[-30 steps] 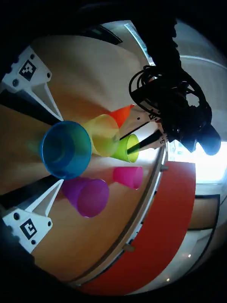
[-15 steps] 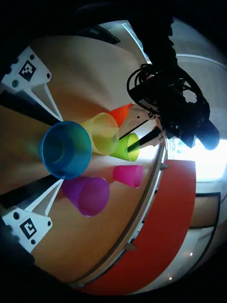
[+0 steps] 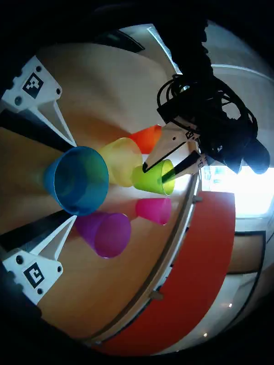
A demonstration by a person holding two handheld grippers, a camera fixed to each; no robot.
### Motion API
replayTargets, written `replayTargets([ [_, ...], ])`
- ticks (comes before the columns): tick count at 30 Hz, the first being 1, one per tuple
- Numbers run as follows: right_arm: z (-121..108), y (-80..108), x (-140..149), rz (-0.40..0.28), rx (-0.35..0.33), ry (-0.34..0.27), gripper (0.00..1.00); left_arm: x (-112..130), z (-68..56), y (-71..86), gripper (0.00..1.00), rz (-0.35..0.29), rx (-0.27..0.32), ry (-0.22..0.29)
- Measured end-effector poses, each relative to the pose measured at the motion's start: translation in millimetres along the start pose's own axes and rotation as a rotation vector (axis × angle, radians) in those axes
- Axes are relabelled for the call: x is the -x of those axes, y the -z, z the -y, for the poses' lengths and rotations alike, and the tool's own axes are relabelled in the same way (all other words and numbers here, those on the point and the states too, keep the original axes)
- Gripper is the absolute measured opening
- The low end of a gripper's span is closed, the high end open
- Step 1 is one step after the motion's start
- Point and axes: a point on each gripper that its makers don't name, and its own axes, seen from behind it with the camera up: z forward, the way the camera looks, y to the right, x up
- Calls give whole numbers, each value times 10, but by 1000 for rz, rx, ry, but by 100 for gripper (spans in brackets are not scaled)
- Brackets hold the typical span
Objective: Pour water
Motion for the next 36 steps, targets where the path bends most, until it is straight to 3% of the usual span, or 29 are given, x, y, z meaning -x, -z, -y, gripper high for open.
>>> replayTargets([
  [14,26,169,-165,-53,23,8,88,-149,10,260,81,-60,-36,15],
  [36,165,532,-688,-180,65,5,88,-317,-90,878,81,-222,-121,39],
])
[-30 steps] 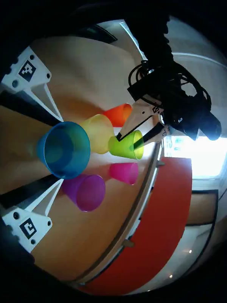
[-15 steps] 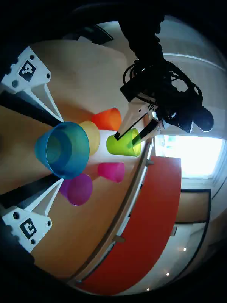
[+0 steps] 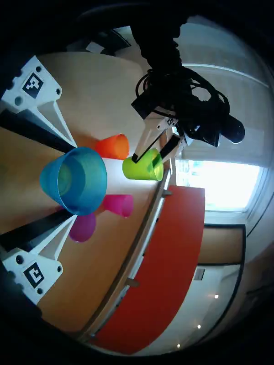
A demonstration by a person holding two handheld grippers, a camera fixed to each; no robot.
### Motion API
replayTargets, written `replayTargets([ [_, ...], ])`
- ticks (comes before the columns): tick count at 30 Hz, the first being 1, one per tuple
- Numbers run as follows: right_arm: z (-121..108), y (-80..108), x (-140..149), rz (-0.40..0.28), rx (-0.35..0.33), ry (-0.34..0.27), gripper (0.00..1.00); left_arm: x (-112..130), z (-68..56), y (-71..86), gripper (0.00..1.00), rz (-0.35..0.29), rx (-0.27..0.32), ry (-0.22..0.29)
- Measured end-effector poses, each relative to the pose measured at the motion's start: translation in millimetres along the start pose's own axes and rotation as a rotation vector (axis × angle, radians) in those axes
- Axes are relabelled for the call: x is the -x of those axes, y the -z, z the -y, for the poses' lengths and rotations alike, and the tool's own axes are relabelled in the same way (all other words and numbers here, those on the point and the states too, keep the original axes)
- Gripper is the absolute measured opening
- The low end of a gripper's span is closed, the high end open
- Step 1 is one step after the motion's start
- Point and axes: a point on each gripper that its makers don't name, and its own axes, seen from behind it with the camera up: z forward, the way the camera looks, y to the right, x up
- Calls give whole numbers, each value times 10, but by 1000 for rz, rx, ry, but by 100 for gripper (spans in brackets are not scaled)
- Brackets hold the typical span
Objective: Pour water
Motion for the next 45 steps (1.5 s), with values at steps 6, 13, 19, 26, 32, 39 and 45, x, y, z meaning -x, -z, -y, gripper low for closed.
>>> replayTargets([
  [6,4,42,-82,-18,7,5,88,-77,35,111,81,-51,-26,13],
  [13,7,84,-176,-41,14,6,88,-122,27,224,81,-102,-48,29],
  [19,21,138,-253,-58,16,11,88,-186,32,329,81,-151,-69,37],
  [26,41,199,-349,-82,21,13,88,-252,66,452,81,-206,-99,66],
  [32,57,234,-411,-104,21,14,88,-312,45,579,81,-254,-116,70],
  [39,65,272,-532,-134,25,11,88,-383,41,726,81,-304,-136,79],
  [45,61,299,-576,-149,26,6,88,-409,45,802,81,-332,-147,102],
])
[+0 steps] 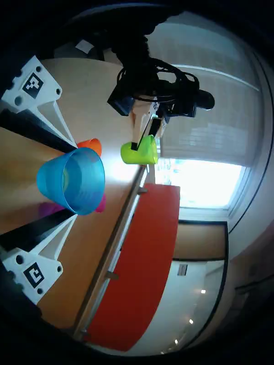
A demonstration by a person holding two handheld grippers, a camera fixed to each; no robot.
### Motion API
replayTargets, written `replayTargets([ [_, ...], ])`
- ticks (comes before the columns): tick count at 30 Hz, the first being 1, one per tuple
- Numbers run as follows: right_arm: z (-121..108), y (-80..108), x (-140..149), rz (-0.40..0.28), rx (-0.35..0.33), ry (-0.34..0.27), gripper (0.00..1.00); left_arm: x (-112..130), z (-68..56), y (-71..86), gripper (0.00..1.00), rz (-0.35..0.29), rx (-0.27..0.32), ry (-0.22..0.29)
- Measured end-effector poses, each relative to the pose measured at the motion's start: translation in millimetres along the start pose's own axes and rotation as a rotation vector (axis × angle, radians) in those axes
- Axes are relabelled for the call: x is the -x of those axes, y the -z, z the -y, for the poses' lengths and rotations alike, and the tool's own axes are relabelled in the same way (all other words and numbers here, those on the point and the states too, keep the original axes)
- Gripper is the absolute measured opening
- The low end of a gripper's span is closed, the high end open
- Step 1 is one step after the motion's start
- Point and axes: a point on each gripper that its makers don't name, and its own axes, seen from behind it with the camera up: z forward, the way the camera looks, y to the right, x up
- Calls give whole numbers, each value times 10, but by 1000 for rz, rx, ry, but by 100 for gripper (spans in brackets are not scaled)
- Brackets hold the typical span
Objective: Pour water
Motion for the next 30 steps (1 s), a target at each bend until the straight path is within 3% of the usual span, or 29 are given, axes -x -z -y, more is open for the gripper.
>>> replayTargets([
  [30,13,54,-123,-41,1,2,88,-161,-42,266,81,-101,-40,27],
])
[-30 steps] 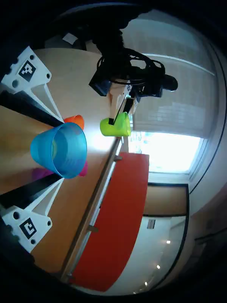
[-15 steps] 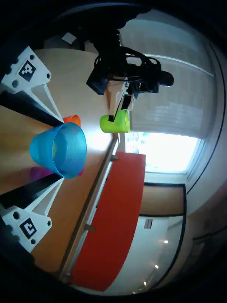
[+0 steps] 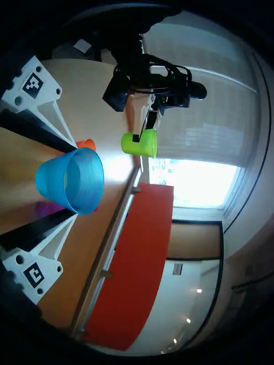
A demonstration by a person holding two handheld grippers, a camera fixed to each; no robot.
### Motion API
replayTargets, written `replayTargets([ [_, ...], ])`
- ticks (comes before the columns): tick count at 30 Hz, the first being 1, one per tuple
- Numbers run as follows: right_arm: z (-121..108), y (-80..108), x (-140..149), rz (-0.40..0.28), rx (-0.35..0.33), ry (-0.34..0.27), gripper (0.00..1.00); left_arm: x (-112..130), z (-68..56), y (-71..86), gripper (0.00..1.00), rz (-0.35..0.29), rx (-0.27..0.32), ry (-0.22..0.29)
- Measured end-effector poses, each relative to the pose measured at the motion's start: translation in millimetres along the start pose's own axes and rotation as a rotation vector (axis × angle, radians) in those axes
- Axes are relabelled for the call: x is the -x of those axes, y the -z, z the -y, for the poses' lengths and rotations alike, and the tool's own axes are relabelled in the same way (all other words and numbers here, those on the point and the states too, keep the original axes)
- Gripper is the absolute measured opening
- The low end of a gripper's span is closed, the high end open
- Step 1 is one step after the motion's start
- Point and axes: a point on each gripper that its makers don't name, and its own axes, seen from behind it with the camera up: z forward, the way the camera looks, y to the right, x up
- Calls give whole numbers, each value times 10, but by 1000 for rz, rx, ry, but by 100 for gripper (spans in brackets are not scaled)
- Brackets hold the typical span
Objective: Pour water
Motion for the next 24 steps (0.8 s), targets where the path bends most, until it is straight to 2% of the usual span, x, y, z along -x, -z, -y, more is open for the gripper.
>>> replayTargets([
  [15,47,-29,-46,-8,-8,0,88,3,-16,77,81,-38,-10,19],
  [24,69,-69,-44,-10,-14,-3,88,77,-33,104,81,-43,-21,1],
])
